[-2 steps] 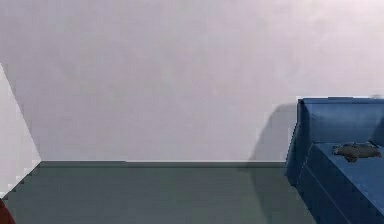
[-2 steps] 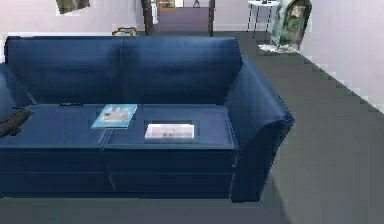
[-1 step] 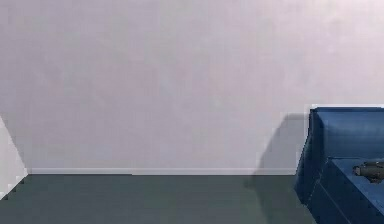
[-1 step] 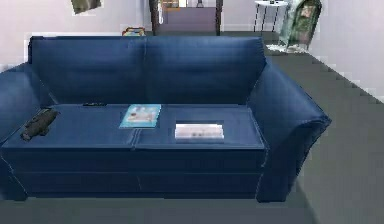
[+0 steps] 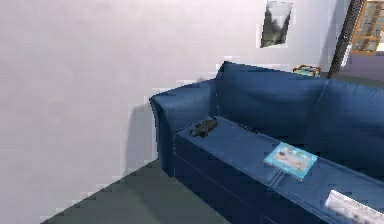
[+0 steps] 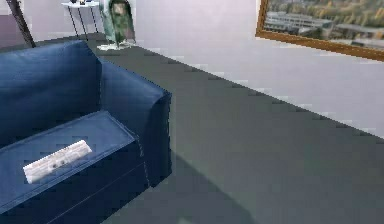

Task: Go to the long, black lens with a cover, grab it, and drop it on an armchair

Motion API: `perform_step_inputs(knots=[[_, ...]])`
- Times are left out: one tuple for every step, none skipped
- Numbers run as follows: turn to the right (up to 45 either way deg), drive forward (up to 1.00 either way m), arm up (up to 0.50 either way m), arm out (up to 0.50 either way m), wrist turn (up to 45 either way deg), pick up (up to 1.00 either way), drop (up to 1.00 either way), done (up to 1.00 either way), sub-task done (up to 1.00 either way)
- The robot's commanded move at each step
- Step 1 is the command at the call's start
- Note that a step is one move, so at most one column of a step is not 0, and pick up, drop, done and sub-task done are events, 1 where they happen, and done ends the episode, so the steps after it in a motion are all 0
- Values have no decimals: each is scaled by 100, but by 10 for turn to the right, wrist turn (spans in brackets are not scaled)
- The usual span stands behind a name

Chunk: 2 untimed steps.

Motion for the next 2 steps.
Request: perform_step_inputs(knots=[[90,0,0,0,0,0,0,0,0],[0,40,0,0,0,0,0,0,0]])
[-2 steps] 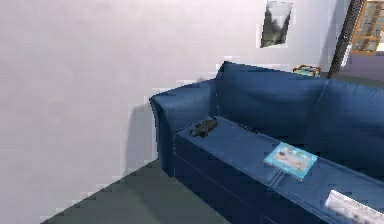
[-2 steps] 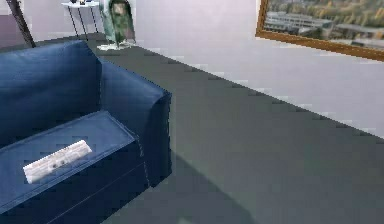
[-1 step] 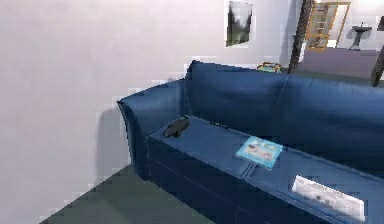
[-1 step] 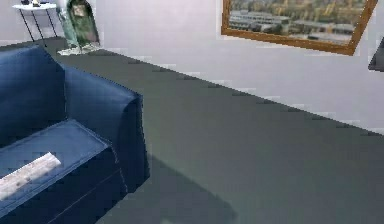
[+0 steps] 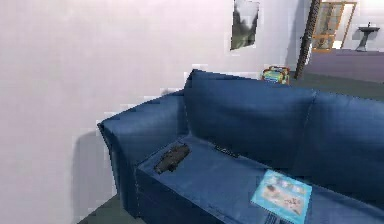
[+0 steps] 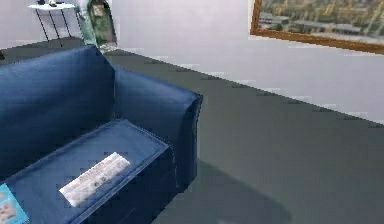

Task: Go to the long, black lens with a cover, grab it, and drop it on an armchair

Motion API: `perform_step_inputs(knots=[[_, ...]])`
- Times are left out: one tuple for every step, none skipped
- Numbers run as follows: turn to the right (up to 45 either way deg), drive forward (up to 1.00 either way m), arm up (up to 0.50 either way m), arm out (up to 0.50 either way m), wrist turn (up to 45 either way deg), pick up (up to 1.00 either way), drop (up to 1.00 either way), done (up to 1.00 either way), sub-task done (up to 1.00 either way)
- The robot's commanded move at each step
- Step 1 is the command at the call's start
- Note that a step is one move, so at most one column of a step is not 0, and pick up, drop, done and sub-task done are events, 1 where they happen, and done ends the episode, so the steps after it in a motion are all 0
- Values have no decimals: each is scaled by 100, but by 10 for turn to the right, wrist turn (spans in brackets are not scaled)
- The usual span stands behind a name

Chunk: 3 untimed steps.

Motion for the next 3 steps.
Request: perform_step_inputs(knots=[[-450,0,0,0,0,0,0,0,0],[-450,0,0,0,0,0,0,0,0],[450,0,0,0,0,0,0,0,0]])
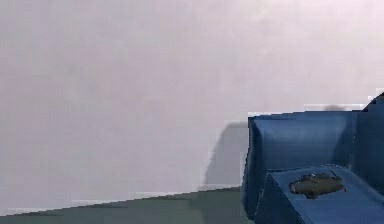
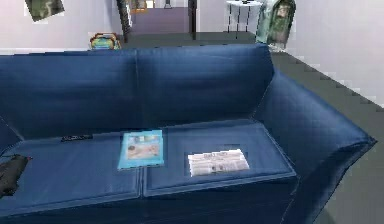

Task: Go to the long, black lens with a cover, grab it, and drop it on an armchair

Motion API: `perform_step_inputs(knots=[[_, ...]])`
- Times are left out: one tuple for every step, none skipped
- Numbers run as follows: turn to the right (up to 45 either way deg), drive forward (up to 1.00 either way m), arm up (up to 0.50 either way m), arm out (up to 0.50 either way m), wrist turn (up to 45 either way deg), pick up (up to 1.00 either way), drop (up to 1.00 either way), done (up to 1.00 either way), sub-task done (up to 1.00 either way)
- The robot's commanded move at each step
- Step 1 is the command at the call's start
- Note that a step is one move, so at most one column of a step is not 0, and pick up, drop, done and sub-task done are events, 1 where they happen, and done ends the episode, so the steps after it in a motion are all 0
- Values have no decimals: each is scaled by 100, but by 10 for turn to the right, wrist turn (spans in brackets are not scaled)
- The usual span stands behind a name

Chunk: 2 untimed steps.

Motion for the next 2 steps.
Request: perform_step_inputs(knots=[[0,95,0,0,0,0,0,0,0],[0,0,50,0,0,0,0,0,0]])
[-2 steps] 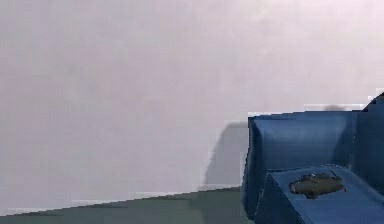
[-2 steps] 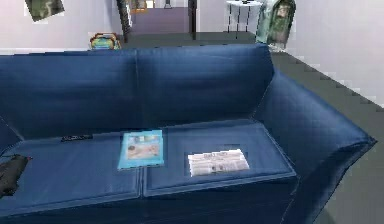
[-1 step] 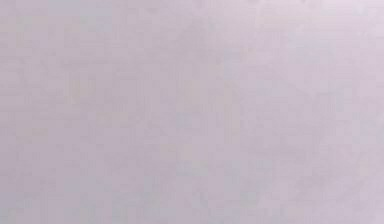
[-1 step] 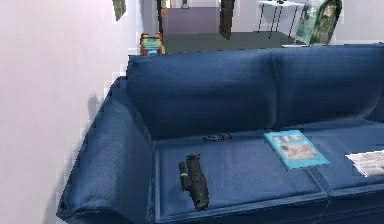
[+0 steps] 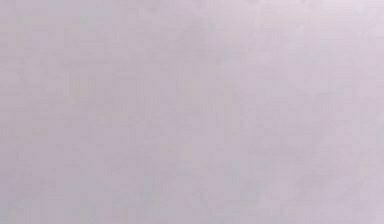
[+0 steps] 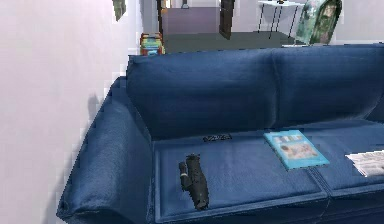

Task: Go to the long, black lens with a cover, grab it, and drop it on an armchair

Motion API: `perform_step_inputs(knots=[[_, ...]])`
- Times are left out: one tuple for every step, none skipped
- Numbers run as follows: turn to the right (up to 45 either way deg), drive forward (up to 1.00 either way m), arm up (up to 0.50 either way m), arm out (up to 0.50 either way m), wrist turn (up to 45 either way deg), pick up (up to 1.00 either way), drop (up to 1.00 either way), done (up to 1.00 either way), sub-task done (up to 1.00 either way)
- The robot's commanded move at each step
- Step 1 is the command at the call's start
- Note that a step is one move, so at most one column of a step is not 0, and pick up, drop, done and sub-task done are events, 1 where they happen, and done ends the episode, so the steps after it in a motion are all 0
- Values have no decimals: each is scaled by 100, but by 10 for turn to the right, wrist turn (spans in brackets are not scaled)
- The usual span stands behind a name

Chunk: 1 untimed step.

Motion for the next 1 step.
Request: perform_step_inputs(knots=[[0,0,20,0,0,0,0,0,0]])
